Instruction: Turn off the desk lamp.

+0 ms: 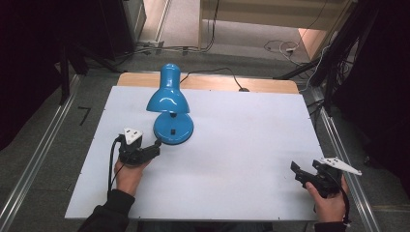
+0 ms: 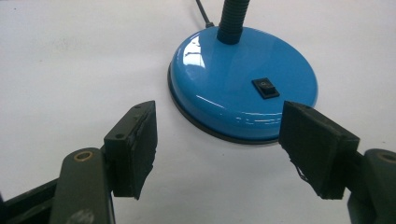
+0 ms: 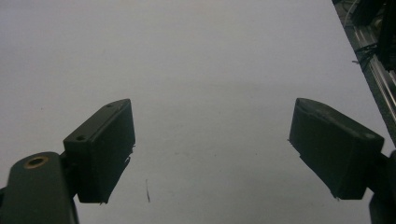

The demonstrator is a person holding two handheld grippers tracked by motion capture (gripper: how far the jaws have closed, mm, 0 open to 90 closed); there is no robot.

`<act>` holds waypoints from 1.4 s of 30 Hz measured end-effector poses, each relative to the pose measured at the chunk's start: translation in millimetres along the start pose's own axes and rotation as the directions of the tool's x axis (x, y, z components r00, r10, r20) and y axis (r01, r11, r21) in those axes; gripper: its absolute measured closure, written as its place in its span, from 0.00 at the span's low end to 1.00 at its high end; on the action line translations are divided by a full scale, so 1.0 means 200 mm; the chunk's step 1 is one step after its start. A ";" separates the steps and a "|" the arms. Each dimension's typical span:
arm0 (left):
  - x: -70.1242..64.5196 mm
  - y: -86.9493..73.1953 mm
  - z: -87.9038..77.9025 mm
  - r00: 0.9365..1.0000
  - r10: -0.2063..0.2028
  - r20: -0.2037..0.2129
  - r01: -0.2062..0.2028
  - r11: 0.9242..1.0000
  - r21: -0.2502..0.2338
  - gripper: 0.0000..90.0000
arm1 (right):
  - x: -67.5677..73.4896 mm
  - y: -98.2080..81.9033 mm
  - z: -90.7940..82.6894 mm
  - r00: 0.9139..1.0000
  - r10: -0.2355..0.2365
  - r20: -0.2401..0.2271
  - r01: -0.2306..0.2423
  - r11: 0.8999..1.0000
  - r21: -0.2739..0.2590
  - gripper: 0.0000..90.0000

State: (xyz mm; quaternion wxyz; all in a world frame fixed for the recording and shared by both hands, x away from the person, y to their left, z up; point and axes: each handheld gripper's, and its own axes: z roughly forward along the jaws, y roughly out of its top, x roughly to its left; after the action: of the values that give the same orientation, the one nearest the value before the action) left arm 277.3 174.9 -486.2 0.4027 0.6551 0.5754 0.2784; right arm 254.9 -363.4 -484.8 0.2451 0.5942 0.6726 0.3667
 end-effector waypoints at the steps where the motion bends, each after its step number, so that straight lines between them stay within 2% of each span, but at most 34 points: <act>1: 0.00 0.00 0.00 1.000 0.002 0.001 -0.002 1.000 0.000 0.32 | 0.00 0.00 0.00 1.000 0.001 0.000 -0.001 1.000 0.000 0.15; 13: -0.01 -0.01 -0.02 1.000 0.007 0.009 -0.007 1.000 -0.002 0.32 | 0.00 0.00 -0.01 1.000 0.004 -0.001 -0.004 1.000 -0.001 0.15; 30: 0.06 -0.04 -0.11 1.000 -0.024 -0.011 0.024 1.000 -0.017 0.32 | 0.00 0.00 -0.01 1.000 0.003 0.002 -0.003 1.000 -0.002 0.15; 42: 0.09 -0.06 -0.16 0.999 -0.032 -0.003 0.032 0.999 -0.013 0.32 | -0.01 0.00 -0.01 1.000 0.002 -0.001 -0.002 1.000 -0.006 0.15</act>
State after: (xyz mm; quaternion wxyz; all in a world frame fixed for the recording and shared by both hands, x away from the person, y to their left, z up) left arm 247.9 198.5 -481.7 0.4107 0.6427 0.5845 0.2768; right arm 253.7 -365.1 -483.8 0.2462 0.5941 0.6710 0.3690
